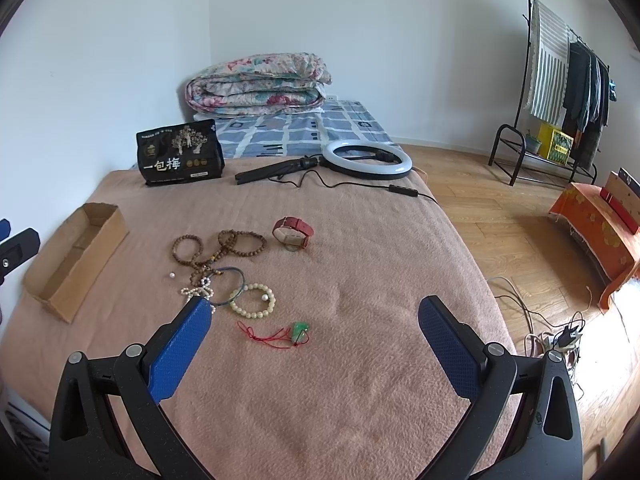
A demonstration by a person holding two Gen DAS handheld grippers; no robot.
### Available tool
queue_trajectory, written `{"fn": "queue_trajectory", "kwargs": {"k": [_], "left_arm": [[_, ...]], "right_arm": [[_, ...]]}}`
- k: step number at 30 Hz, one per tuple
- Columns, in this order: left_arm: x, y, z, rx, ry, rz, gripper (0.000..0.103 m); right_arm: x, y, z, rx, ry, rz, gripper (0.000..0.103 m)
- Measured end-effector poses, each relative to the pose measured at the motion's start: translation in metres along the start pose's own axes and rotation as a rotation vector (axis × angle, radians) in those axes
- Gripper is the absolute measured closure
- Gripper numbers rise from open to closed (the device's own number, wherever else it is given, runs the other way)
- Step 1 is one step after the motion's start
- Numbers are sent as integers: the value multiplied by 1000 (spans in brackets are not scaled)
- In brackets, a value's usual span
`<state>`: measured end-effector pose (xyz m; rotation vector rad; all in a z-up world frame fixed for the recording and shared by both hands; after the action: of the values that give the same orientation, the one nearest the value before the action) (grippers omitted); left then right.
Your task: Organize jewelry
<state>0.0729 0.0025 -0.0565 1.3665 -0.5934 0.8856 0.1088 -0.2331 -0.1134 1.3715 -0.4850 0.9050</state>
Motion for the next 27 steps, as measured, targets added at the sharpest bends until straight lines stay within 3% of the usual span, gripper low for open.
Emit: {"fn": "queue_trajectory", "kwargs": {"k": [27], "left_arm": [[-2, -7, -2, 12, 1, -21, 0]], "right_arm": [[-2, -15, 1, 10, -4, -41, 0]]}}
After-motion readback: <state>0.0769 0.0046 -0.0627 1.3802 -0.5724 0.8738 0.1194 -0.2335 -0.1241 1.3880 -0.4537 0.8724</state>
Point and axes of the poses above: each gripper's, at about its wrist camera, not at the fingertips, and y roughly against the way its jaws point, z to its right, x to its top, the point moved 9 cm from there along -y, roughly the way its jaws point, and after that the axes turned 11 degrees about y, right-handed, at the moved point
